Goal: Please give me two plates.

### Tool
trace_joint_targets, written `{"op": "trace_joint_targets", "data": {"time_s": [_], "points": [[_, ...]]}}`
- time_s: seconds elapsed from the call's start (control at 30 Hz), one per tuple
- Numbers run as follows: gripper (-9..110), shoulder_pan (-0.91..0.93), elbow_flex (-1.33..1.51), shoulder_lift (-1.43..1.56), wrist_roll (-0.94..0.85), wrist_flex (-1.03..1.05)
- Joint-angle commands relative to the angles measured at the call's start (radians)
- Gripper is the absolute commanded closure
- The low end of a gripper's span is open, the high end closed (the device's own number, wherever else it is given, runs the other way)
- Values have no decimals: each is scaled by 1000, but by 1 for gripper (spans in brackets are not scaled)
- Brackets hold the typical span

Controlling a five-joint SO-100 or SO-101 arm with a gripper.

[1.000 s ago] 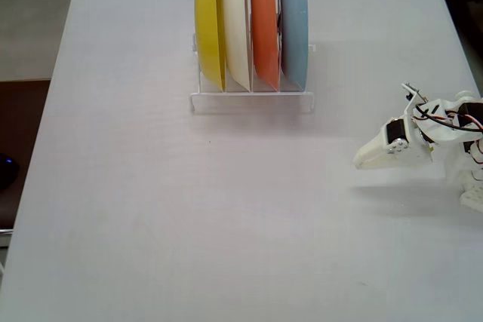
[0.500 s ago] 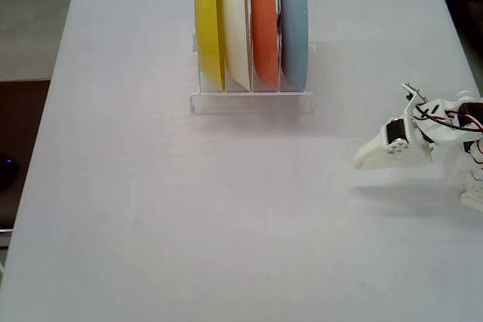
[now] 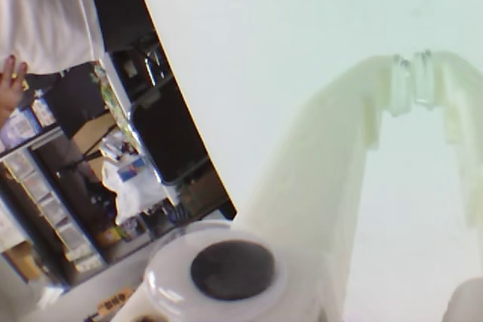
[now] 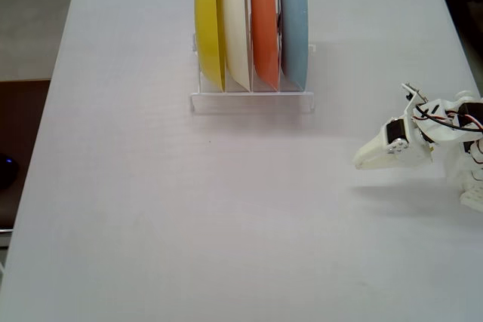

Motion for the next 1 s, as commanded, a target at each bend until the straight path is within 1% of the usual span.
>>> {"op": "trace_joint_targets", "data": {"time_s": [0.0,0.53,0.67,0.83,0.97], "points": [[102,2,0,12,3,-9],[102,2,-2,12,8,-6],[102,2,-20,12,12,-40],[102,43,-232,-12,-44,-32],[102,140,-492,-179,-149,-25]]}}
